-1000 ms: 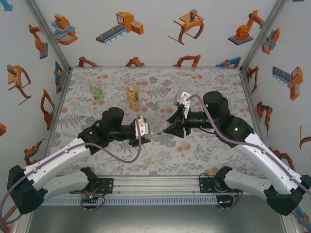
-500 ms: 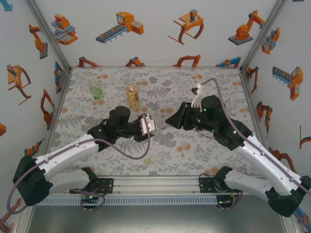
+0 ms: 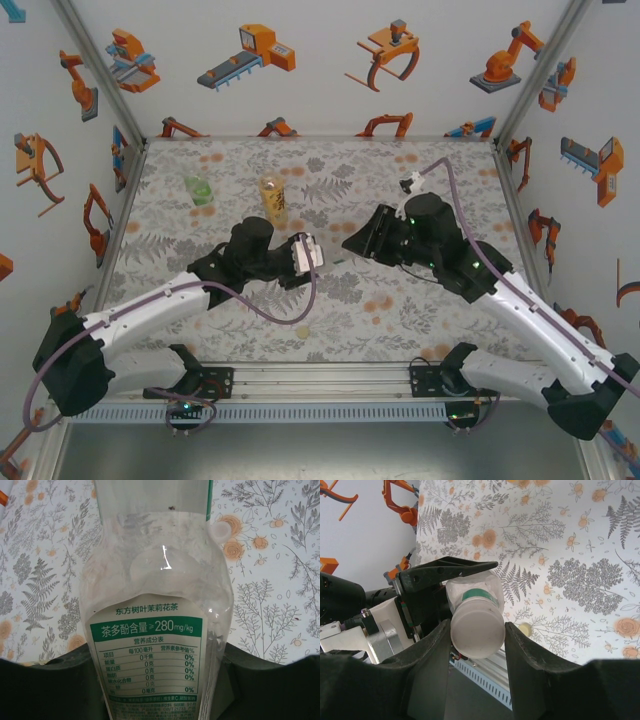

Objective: Screw on the bottle caps

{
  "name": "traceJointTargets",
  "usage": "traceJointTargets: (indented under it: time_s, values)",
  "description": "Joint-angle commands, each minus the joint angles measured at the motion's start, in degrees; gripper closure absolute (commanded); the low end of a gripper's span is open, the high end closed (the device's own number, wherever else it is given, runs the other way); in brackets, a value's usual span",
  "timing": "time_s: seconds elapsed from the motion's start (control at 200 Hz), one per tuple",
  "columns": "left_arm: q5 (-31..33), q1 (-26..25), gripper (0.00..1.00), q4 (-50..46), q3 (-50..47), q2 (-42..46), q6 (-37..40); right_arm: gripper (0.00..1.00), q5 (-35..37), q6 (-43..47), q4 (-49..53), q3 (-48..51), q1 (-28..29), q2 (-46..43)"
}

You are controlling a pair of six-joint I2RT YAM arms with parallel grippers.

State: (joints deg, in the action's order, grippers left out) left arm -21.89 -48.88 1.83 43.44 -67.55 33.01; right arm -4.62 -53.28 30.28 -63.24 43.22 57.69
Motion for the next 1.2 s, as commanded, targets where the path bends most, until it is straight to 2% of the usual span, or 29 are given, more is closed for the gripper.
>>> traceJointTargets:
  time_s: [0.0,0.065,0.145,0.34,0.561,0.796,1.031,1.096,1.197]
  values:
    - [-1.77,0.10,1.00,4.58,3.39,-0.77,-1.03,0.67,-1.09,4.33,1.61,-2.56,0.20,1.57]
    - [-2.42,0.10,1.00,4.97,3.97,-1.55,-1.81,0.56,-1.10,5.77,1.70,-3.09,0.20,2.06]
    - [-3.28,0.10,1.00,6.16,4.45,-2.33,-3.12,0.49,-0.83,6.85,1.60,-3.30,0.22,2.58]
    - [-4.30,-0.47,1.00,8.11,6.07,-4.64,-4.91,0.44,-1.17,7.39,0.02,-2.65,0.20,4.46]
    - [-4.00,-1.64,1.00,8.33,8.47,-7.11,-5.65,0.44,-1.69,7.70,-4.25,-1.53,0.14,6.44]
    - [-1.33,-2.18,1.00,12.01,9.65,-9.36,-10.38,0.44,-0.10,8.34,-5.99,-0.46,0.11,7.18]
    - [-1.48,-2.62,1.00,13.85,9.56,-10.55,-11.94,0.55,1.11,9.58,-6.76,0.15,0.09,6.51]
    - [-1.14,-2.71,0.93,13.99,9.47,-10.50,-11.94,0.58,1.19,9.99,-6.56,0.12,0.11,6.39]
    - [-0.91,-2.71,0.76,13.96,9.22,-10.17,-11.76,0.62,1.37,10.64,-6.33,0.13,0.02,6.22]
